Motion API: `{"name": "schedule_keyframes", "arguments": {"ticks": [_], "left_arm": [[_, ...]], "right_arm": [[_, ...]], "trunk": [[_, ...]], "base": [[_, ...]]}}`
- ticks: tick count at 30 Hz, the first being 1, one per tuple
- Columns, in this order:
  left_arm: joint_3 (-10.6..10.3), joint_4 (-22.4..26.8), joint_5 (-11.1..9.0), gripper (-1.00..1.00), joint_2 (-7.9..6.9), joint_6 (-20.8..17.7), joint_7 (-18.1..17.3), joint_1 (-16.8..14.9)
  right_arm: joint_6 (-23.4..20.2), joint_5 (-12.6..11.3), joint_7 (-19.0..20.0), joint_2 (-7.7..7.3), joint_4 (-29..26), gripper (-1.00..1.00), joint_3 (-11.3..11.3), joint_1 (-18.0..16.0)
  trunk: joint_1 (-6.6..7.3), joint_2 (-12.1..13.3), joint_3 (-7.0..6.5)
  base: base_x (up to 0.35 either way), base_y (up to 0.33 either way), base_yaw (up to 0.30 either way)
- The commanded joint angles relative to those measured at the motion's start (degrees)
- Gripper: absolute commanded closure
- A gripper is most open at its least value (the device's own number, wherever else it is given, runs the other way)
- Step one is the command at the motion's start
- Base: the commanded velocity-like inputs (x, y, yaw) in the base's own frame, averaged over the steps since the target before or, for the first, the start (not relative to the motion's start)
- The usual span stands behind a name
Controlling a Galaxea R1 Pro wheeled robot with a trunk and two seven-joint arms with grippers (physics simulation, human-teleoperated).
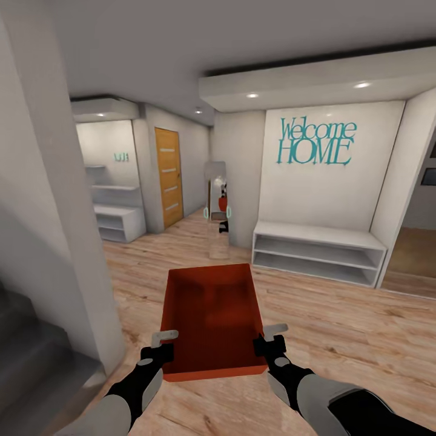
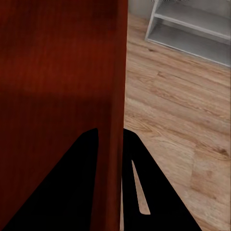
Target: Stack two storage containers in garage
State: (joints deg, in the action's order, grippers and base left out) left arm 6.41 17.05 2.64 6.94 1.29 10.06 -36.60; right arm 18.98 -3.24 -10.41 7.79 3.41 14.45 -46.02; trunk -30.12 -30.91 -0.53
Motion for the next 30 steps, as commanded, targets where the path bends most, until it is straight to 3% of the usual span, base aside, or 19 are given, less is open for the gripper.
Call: {"name": "schedule_keyframes", "arguments": {"ticks": [1, 30], "left_arm": [[1.1, -0.2, 0.3, 1.0, -5.62, 0.1, 1.7, 0.0], [1.1, -0.2, 0.3, 1.0, -5.62, 0.1, 1.7, 0.0]], "right_arm": [[3.9, -1.7, -0.6, 0.03, -2.0, 1.0, -3.7, -0.1], [4.0, -1.7, -0.6, 0.03, -2.0, 1.0, -3.7, -0.1]], "trunk": [[-0.05, 0.0, 0.02], [-0.05, 0.0, 0.02]], "base": [[0.329, 0.0, 0.0], [0.329, 0.0, 0.0]]}}
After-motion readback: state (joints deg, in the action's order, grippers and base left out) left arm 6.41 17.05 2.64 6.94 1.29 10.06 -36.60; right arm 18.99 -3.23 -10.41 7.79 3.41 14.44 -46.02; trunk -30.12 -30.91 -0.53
